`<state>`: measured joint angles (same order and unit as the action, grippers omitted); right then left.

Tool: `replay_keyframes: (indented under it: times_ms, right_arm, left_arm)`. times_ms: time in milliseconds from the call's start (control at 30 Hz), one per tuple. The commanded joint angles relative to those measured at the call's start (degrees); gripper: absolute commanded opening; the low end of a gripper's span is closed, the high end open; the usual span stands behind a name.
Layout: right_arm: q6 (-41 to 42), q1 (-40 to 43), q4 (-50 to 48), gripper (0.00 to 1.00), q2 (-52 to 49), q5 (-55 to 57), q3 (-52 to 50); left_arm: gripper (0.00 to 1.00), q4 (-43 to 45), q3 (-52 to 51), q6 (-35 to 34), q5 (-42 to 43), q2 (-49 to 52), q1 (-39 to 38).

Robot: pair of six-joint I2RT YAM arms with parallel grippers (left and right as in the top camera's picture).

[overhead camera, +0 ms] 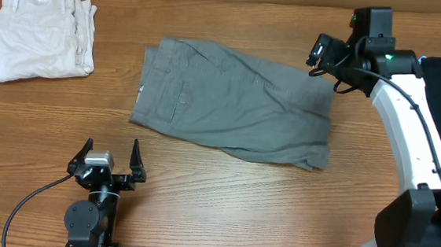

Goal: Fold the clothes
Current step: 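Drag the grey shorts leftward to the table center and release, then grasp the left end of the grey shorts with the left gripper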

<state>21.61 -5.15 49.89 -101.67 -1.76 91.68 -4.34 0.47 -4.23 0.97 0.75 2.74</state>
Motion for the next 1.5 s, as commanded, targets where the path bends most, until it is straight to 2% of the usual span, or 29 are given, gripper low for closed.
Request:
replay_keyframes:
  times_ms: [0,133,267,433,533,667,800,1000,1133,1200,1300,1467]
  right_arm:
    - [1.5,1.1,1.7,1.0,-3.3,-4.8,-2.4]
    - [4.0,1.3,3.2,1.0,-5.4,-4.8,-2.5]
    - [4.0,1.3,3.9,1.0,-6.3,-4.8,-2.5]
    - [4.0,1.3,4.2,1.0,-6.6,-4.7,-2.5]
    - [4.0,1.4,4.0,1.0,-6.6,-4.7,-2.5]
    - [4.0,1.5,4.2,1.0,-6.6,-4.7,-2.5]
    - [4.0,1.5,4.9,1.0,-6.6,-4.7,-2.5]
    - [3.9,1.7,7.2,1.0,-6.6,-1.9,-2.5]
    - [4.0,2.6,8.0,1.0,-6.6,-2.0,-2.5]
    - [4.0,3.4,8.6,1.0,-6.6,-2.3,-2.5]
    - [3.9,4.3,9.0,1.0,-6.6,-2.4,-2.5]
    - [3.9,4.6,8.9,1.0,-6.6,-2.4,-2.5]
  left_arm:
    - [1.0,0.0,-0.2,1.0,-1.1,-0.5,0.3]
    - [1.0,1.8,-0.2,1.0,-1.0,-0.5,0.3]
    - [1.0,10.2,-0.2,2.6,4.8,-0.5,0.3]
    - [1.0,17.4,0.9,4.3,5.8,2.2,0.3]
    - [1.0,17.2,4.3,5.5,8.1,8.1,0.3]
    - [1.0,16.0,16.1,9.7,11.1,24.9,0.3]
    - [1.0,8.4,33.0,14.6,14.4,42.9,0.4]
    - [1.0,-18.7,67.4,19.6,20.5,72.2,2.0]
    - [1.0,-31.8,85.5,19.6,22.6,86.7,3.9]
    - [1.0,-38.1,95.3,19.5,27.6,94.9,4.9]
    - [1.0,-38.4,100.0,19.5,31.0,101.1,5.1]
    - [1.0,-36.8,101.5,22.2,35.1,107.8,5.1]
